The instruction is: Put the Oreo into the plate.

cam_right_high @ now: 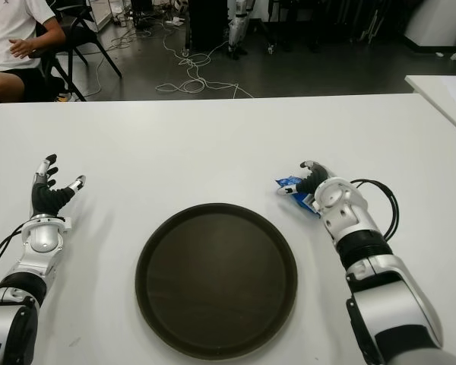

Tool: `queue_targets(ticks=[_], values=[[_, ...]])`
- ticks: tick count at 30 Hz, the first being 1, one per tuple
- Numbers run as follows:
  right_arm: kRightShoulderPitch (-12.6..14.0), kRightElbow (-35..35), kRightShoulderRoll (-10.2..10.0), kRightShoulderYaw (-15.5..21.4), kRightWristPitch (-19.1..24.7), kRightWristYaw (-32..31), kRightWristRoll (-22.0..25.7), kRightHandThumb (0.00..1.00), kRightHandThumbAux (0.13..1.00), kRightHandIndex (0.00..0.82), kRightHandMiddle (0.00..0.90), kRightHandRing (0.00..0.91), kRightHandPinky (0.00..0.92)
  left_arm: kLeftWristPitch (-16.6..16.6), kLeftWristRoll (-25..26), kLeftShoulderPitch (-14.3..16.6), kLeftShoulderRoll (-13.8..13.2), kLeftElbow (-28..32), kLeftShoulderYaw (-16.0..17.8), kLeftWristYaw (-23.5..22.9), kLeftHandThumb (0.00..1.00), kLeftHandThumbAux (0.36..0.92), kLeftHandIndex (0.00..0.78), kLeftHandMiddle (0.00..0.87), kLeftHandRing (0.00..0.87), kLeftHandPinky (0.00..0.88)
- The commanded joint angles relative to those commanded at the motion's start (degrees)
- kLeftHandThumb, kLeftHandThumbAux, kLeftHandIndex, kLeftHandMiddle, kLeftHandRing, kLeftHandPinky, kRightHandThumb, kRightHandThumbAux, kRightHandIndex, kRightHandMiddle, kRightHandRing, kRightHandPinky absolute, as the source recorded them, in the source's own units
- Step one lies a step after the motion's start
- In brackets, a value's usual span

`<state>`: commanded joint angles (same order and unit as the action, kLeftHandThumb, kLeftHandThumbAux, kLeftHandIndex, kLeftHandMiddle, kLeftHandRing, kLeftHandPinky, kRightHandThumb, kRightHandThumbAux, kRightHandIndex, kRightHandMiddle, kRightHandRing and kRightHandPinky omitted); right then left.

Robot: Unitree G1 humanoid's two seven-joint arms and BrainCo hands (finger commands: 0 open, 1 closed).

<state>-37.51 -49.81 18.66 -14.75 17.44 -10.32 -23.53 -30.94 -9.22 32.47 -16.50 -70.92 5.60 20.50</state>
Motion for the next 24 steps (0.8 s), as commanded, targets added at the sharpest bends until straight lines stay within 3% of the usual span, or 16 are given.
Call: queue_targets(ticks=[8, 17, 24], values=[[1.58, 3.03, 0.80, -0.26, 0.58, -1.58, 0.00, 0.000, 0.707, 0.061, 0.069, 0.028, 0.000, 0.10, -0.24, 0.06, -0.10, -0.07, -0.05, 0.46, 0.000, 0.782, 0.071, 0.114, 0.095, 0.083], [5.52, 12.04, 2.04, -1.21, 4.78, -3.30, -1.05, 0.000, 0.702, 0.117, 0.129, 0.065, 0.000, 0.21, -0.22, 0.14, -0.12, -0.27, -0.04, 0.33, 0.000, 0.780, 0.074, 0.109, 0.090, 0.071], [7.74, 17.41, 2.55, -2.52, 8.17, -3.51, -3.10, 0.000, 0.666, 0.098, 0.123, 0.064, 0.000, 0.10, -0.38, 0.13, -0.10, -0.25, -0.14, 0.63, 0.000, 0.782, 0.071, 0.116, 0.095, 0.074]])
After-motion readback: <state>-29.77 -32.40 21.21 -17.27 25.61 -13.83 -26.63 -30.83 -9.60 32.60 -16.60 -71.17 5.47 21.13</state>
